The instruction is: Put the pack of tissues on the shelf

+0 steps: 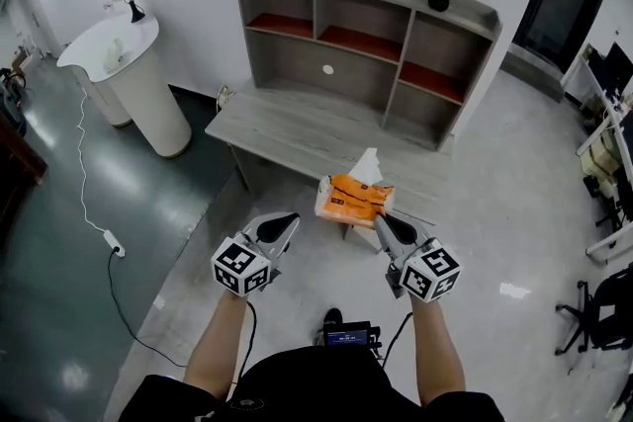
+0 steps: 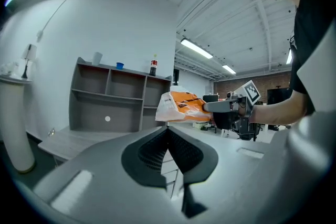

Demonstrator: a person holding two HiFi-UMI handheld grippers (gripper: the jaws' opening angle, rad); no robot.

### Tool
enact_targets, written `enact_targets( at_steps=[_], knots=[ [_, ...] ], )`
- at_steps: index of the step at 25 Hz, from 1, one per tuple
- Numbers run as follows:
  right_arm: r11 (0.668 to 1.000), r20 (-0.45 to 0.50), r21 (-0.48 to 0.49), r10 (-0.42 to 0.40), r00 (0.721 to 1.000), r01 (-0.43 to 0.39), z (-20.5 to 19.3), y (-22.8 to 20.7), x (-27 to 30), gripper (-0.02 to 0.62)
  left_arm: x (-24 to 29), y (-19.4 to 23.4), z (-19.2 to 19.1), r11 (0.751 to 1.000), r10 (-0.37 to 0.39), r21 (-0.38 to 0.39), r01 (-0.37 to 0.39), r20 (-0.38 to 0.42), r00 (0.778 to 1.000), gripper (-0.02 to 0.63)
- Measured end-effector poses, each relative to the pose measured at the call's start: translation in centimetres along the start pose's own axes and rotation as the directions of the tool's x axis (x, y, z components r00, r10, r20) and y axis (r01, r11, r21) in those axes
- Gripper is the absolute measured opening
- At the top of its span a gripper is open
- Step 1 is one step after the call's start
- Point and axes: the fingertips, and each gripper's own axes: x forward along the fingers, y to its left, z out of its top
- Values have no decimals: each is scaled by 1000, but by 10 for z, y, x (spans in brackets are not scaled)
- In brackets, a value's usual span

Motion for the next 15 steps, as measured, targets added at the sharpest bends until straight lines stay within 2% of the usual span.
enact_targets(
  at_steps=[9,15],
  knots=[
    [999,12,15,38,999,-38,20,-72,32,5,71,26,14,1000,25,4,-25,-15,1000,0],
    [998,6,31,53,999,-53,21,-101,44,6,101,35,14,999,36,13,-35,-34,999,0]
  ],
)
